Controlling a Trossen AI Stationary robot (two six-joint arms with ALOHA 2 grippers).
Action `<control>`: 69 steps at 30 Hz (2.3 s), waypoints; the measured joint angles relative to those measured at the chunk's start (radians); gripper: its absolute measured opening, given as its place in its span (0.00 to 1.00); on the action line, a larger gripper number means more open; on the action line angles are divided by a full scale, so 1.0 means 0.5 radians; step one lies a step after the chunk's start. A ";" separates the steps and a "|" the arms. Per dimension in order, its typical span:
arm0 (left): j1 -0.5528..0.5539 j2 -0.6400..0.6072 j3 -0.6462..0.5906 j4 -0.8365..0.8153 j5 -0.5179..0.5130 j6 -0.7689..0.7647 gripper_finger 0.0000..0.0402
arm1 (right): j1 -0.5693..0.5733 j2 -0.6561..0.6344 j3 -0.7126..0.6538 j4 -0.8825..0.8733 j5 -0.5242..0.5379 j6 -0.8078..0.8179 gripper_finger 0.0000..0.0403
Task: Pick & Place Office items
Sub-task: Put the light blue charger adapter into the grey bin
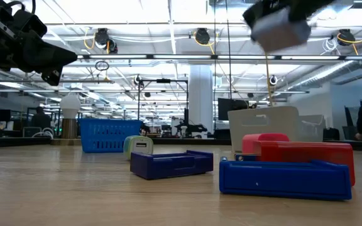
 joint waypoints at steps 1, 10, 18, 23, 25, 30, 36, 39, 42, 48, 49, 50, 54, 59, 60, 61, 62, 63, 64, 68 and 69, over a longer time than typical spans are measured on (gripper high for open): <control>-0.001 0.000 0.000 0.000 0.001 0.000 0.08 | 0.000 -0.064 0.000 0.002 0.035 -0.001 0.65; -0.001 0.001 0.001 0.000 0.000 0.014 0.08 | 0.001 -0.724 -0.259 0.280 0.110 -0.045 0.65; 0.000 0.000 0.000 0.000 -0.001 0.045 0.08 | 0.000 -1.342 -0.845 0.814 0.297 0.052 0.66; 0.000 0.001 0.000 0.000 -0.002 0.047 0.08 | 0.000 -1.617 -1.214 1.073 0.362 -0.064 0.65; 0.000 0.001 0.000 0.000 -0.002 0.051 0.08 | 0.000 -1.722 -1.345 1.202 0.425 -0.087 0.65; 0.000 0.001 0.000 0.000 -0.002 0.051 0.08 | -0.001 -1.954 -1.586 1.363 0.475 -0.084 0.65; 0.000 0.001 0.000 0.000 -0.005 0.088 0.08 | -0.002 -2.112 -1.818 1.569 0.529 -0.129 0.65; -0.001 0.001 0.000 -0.003 -0.026 0.109 0.08 | -0.001 -2.132 -1.926 1.718 0.522 -0.157 0.65; -0.001 0.001 0.000 -0.008 -0.056 0.090 0.08 | -0.001 -2.132 -2.009 1.846 0.523 -0.203 0.65; -0.001 0.001 0.000 -0.013 -0.092 0.090 0.08 | 0.000 -2.132 -2.080 1.892 0.522 -0.216 0.65; -0.001 0.001 0.000 -0.013 -0.092 0.090 0.08 | 0.000 -2.132 -2.081 1.893 0.522 -0.215 0.65; -0.001 0.001 0.000 -0.013 -0.092 0.089 0.08 | 0.000 -2.131 -2.082 1.893 0.521 -0.215 0.65; -0.001 0.001 0.000 -0.013 -0.092 0.089 0.08 | 0.000 -2.131 -2.084 1.894 0.521 -0.211 0.65; -0.001 0.001 0.000 -0.013 -0.092 0.089 0.08 | 0.000 -2.131 -2.086 1.894 0.520 -0.211 0.65; -0.001 0.001 0.000 -0.013 -0.092 0.089 0.08 | 0.000 -2.131 -2.086 1.895 0.520 -0.211 0.65; -0.001 0.001 0.000 -0.013 -0.092 0.089 0.08 | 0.000 -2.131 -2.087 1.895 0.520 -0.210 0.65; -0.001 0.001 0.000 -0.013 -0.092 0.089 0.08 | 0.000 -2.131 -2.087 1.895 0.520 -0.210 0.65; -0.001 0.001 0.000 -0.013 -0.092 0.089 0.08 | 0.000 -2.131 -2.087 1.894 0.520 -0.208 0.65; 0.000 0.001 0.000 -0.013 -0.092 0.089 0.08 | 0.000 -2.131 -2.087 1.894 0.520 -0.202 0.65; -0.001 0.001 0.000 -0.013 -0.092 0.088 0.08 | 0.000 -2.131 -2.089 1.885 0.522 -0.197 0.65; 0.000 0.001 0.000 -0.013 -0.092 0.088 0.08 | 0.000 -2.131 -2.089 1.887 0.538 -0.198 0.65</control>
